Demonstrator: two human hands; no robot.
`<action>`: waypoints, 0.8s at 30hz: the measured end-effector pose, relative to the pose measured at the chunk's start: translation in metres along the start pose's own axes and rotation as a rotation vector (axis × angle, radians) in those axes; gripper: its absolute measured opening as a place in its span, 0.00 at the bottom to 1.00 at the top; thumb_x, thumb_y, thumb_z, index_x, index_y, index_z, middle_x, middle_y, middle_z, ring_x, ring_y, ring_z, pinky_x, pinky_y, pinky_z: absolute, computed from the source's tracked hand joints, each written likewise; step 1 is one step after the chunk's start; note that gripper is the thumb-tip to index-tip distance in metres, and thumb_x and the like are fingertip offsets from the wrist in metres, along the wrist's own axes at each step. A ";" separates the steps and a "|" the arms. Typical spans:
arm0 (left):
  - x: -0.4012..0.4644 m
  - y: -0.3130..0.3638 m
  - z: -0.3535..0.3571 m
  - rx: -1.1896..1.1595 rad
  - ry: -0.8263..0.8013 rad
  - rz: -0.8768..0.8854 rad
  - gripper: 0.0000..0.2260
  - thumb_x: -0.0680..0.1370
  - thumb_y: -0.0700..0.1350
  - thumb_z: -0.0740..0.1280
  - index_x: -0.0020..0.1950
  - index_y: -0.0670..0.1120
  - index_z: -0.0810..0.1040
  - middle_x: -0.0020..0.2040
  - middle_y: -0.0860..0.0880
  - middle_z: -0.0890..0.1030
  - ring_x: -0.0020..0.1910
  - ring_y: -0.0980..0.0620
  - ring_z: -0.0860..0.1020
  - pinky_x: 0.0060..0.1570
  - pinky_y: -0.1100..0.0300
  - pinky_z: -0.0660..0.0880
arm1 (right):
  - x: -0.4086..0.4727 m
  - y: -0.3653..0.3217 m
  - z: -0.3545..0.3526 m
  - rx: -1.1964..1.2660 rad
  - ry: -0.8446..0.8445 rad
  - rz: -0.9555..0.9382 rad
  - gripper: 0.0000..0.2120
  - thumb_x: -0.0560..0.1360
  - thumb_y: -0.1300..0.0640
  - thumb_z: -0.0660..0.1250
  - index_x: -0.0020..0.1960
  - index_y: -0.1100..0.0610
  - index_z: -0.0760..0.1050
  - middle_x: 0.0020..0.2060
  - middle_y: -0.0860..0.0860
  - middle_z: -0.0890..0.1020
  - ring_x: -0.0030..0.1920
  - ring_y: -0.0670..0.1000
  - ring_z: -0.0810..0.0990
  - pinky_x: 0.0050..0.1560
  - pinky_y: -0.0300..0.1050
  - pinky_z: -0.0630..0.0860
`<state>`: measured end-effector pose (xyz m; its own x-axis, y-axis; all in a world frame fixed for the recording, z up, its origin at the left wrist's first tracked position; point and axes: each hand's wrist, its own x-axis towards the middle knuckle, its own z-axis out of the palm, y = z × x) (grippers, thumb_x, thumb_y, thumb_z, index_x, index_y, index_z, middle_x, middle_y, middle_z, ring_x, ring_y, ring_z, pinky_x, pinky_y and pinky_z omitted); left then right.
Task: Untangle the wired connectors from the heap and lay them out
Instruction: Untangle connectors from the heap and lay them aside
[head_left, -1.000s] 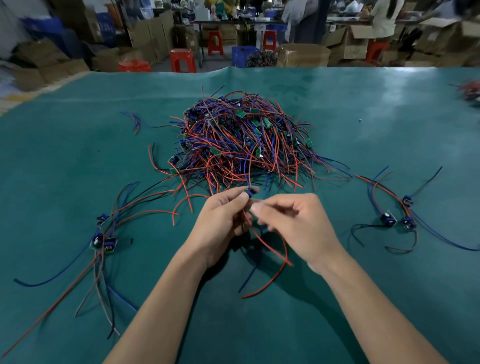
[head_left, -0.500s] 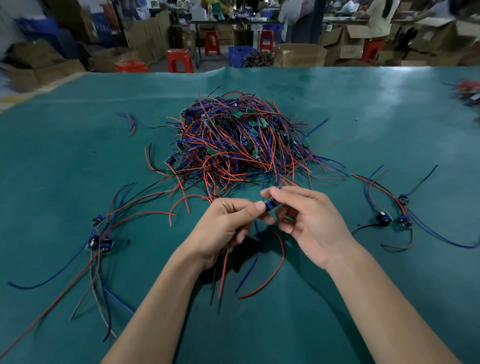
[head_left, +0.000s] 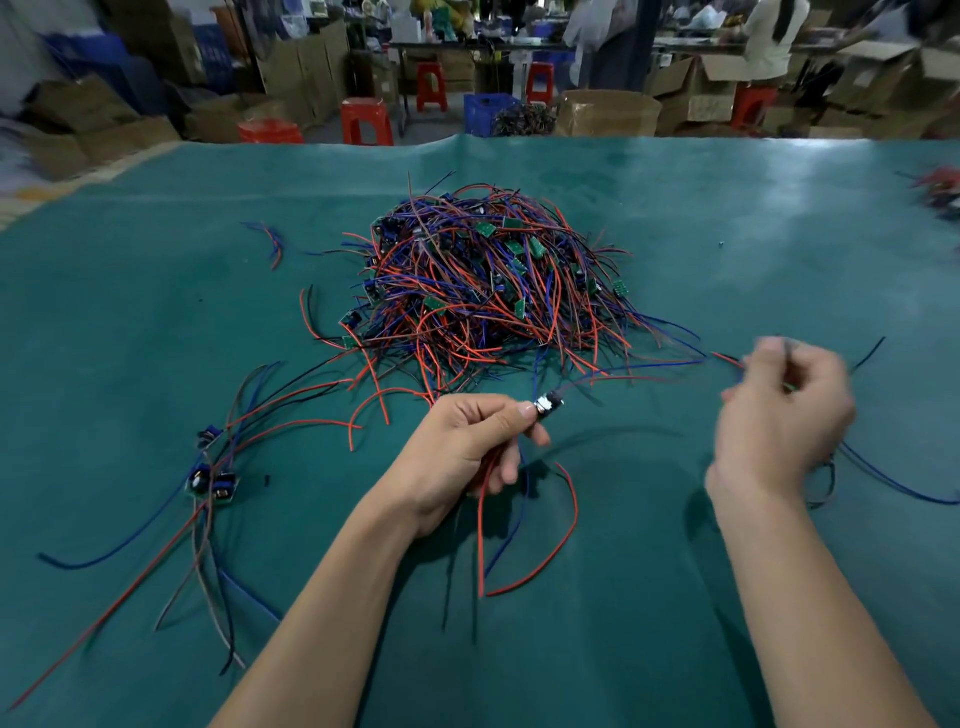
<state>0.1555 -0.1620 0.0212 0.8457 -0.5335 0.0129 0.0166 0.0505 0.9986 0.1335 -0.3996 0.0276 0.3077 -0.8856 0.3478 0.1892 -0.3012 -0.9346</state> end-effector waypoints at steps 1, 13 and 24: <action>0.001 0.000 0.000 -0.051 0.019 0.001 0.12 0.79 0.50 0.65 0.41 0.46 0.83 0.26 0.48 0.76 0.21 0.56 0.70 0.21 0.67 0.63 | 0.003 0.000 -0.002 0.018 0.028 0.044 0.06 0.74 0.46 0.65 0.45 0.48 0.76 0.42 0.52 0.83 0.43 0.61 0.82 0.48 0.62 0.79; -0.004 0.006 0.005 -0.056 -0.146 -0.033 0.10 0.84 0.44 0.59 0.48 0.42 0.77 0.37 0.45 0.84 0.31 0.52 0.80 0.32 0.63 0.69 | -0.067 -0.020 0.014 0.071 -1.062 -0.009 0.09 0.76 0.48 0.71 0.44 0.55 0.82 0.31 0.49 0.81 0.32 0.44 0.76 0.35 0.35 0.71; -0.002 0.003 0.008 0.034 -0.102 -0.005 0.11 0.74 0.43 0.62 0.36 0.47 0.82 0.31 0.45 0.82 0.28 0.53 0.76 0.30 0.66 0.70 | -0.008 -0.065 0.004 0.367 -0.263 0.107 0.10 0.81 0.59 0.68 0.40 0.53 0.77 0.30 0.44 0.80 0.25 0.44 0.70 0.28 0.40 0.67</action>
<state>0.1493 -0.1675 0.0244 0.7871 -0.6167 0.0114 0.0011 0.0199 0.9998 0.1222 -0.3720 0.0855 0.5606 -0.7712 0.3017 0.4459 -0.0259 -0.8947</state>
